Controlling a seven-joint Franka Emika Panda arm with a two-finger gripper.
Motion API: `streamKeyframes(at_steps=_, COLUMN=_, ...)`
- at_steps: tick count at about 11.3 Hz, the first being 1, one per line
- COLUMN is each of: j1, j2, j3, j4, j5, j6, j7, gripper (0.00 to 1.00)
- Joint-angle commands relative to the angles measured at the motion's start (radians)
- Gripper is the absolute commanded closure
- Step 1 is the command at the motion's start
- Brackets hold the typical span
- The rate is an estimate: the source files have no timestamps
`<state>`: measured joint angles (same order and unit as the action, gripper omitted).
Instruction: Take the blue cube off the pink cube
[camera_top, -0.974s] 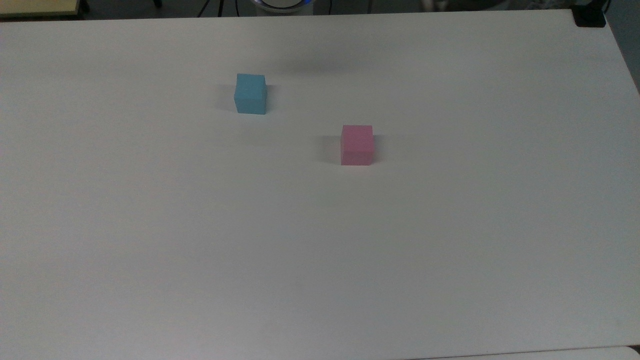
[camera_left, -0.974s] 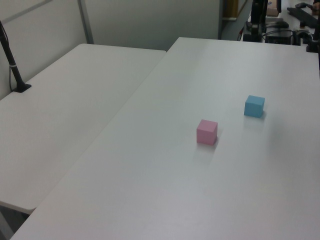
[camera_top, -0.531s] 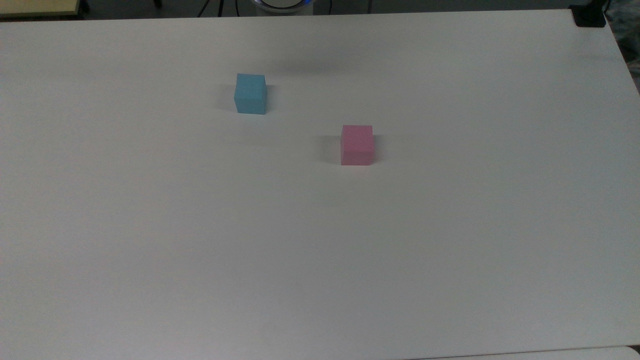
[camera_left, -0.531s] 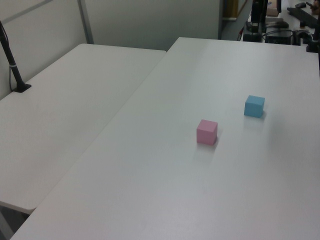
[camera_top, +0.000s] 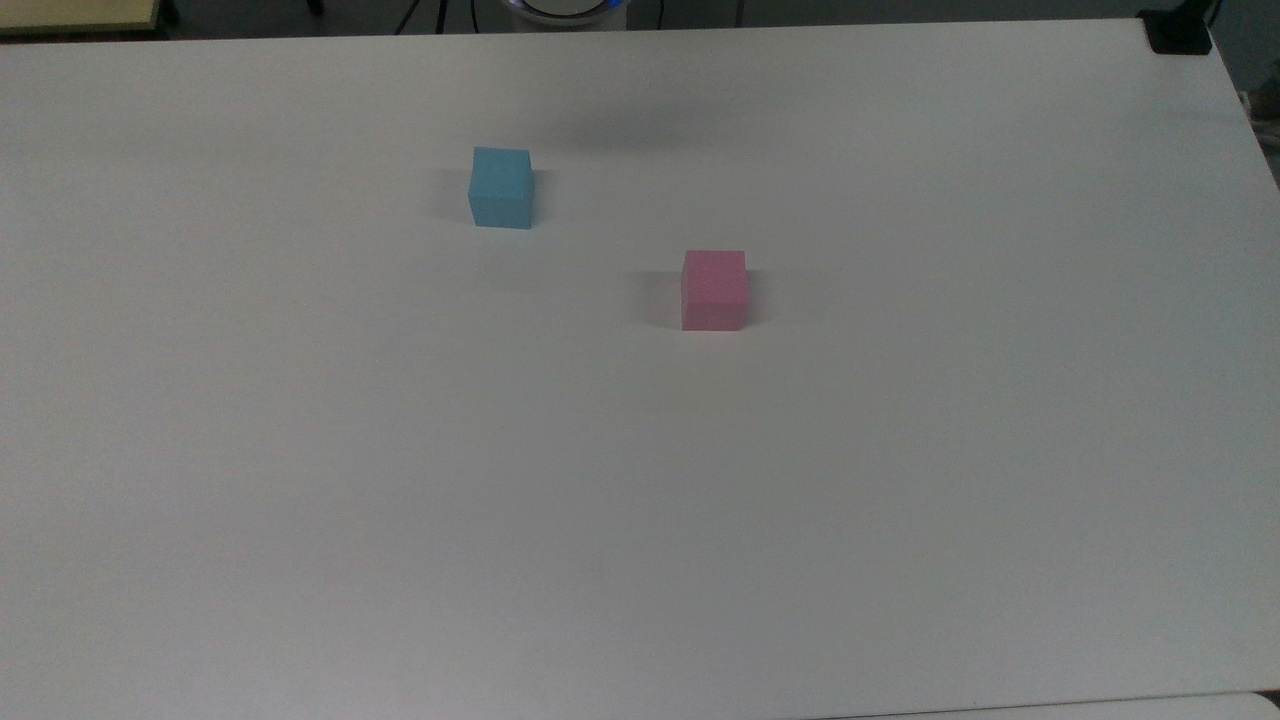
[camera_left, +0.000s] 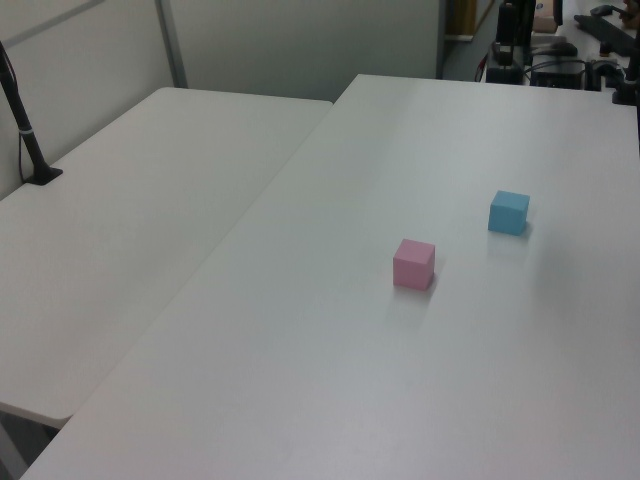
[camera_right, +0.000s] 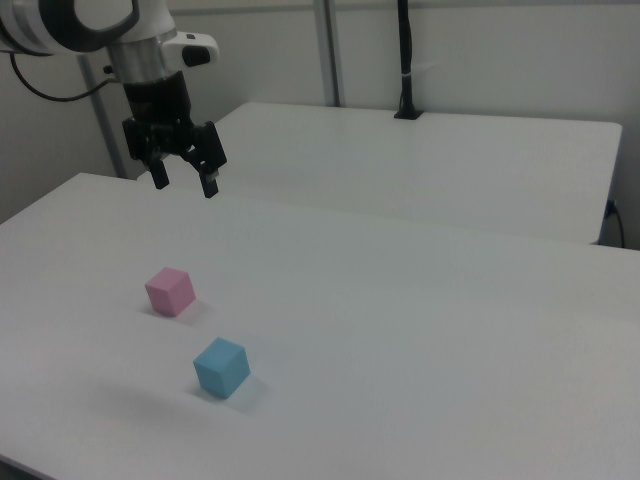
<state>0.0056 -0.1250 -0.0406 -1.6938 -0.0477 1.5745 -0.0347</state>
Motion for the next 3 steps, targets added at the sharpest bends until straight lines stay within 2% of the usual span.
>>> streamKeyframes(at_steps=1, j1=0.01, j2=-0.001, j3=-0.01, j4=-0.001, j5=0.02, j6=0.021, j7=0.016, gripper=0.0)
streamKeyframes(at_steps=3, j1=0.008, j2=-0.001, j3=-0.01, j4=-0.001, j5=0.02, j6=0.021, j7=0.015, gripper=0.0)
